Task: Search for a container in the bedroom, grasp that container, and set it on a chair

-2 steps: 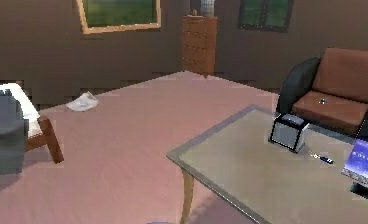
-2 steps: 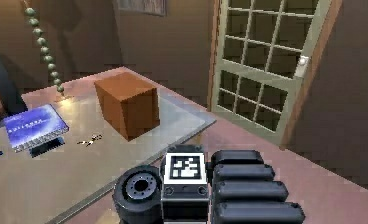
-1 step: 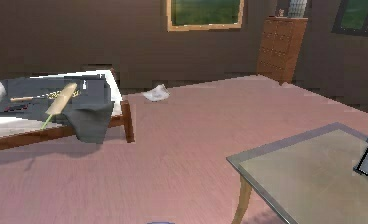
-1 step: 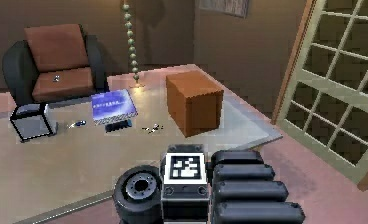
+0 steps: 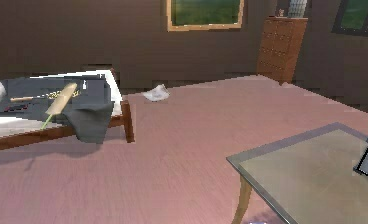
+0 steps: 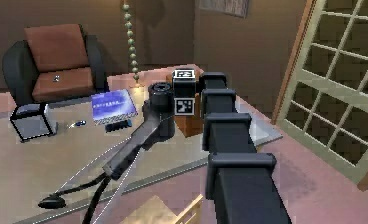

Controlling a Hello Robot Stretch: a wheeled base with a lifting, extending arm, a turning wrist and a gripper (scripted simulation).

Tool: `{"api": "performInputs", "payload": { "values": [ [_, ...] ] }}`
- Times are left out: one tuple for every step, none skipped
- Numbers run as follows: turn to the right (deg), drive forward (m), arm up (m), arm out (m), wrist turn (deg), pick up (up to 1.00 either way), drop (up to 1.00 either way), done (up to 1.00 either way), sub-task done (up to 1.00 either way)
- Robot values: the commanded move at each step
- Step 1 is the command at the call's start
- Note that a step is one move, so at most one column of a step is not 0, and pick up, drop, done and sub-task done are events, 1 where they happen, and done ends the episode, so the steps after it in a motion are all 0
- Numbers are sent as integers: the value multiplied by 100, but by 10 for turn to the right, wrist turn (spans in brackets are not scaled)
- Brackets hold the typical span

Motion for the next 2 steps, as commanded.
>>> {"api": "performInputs", "payload": {
  "values": [
    [0,0,0,0,450,0,0,0,0],
    [0,0,0,0,450,0,0,0,0]
  ]
}}
